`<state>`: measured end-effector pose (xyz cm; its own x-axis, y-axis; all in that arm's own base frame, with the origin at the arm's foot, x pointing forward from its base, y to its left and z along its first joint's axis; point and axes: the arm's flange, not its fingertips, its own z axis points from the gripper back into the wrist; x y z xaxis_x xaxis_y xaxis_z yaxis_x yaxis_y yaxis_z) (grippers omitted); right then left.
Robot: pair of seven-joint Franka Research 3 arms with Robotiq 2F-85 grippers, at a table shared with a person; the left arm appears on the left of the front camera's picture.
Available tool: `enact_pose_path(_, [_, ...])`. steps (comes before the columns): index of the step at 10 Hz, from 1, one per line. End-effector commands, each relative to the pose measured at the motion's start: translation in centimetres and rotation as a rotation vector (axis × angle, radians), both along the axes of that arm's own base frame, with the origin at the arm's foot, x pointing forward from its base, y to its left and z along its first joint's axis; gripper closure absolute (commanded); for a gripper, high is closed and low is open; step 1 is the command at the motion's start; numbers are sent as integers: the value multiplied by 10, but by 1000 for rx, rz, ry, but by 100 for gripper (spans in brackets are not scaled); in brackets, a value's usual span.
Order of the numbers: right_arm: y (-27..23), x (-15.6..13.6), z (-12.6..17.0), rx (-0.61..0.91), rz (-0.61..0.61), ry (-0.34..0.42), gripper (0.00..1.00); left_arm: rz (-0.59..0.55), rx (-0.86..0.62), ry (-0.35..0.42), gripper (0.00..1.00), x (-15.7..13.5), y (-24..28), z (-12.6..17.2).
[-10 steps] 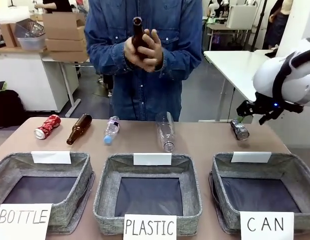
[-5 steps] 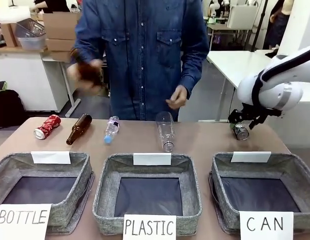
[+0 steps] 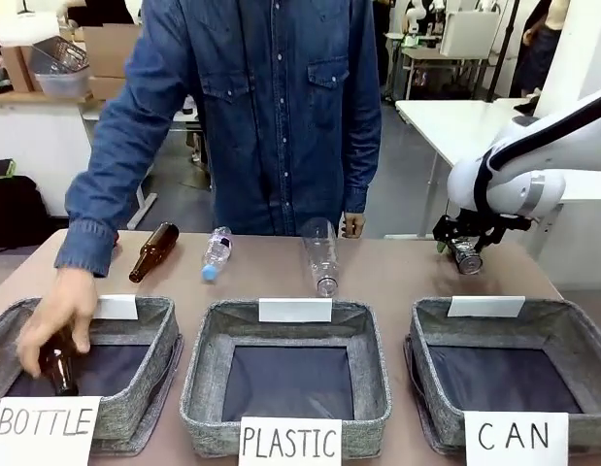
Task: Sort the can waste into the basket.
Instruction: Pick up the can waste from the table and place it in the right Fabric basket.
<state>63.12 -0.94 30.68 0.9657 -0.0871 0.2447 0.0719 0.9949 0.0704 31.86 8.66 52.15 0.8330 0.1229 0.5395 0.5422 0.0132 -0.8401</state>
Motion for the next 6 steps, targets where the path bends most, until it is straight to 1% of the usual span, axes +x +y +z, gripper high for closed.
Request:
enact_pose_path(1, [6,8,0,-37,-68,6,0,-5,-16,-23,0,0,-1,2])
enact_pose_path(2, [7,7,0,-53,-73,-6,56,-5,-16,-23,0,0,-1,2])
enact_pose_path(3, [8,7,0,-50,-63,-7,59,-5,-16,-23,0,0,-1,2])
enact_pose_path(4, [9,6,0,-52,-63,-10,100,-5,-16,-23,0,0,-1,2])
enact_pose_path(6, [8,6,-1,-63,-63,-5,100,-5,-16,-23,0,0,-1,2])
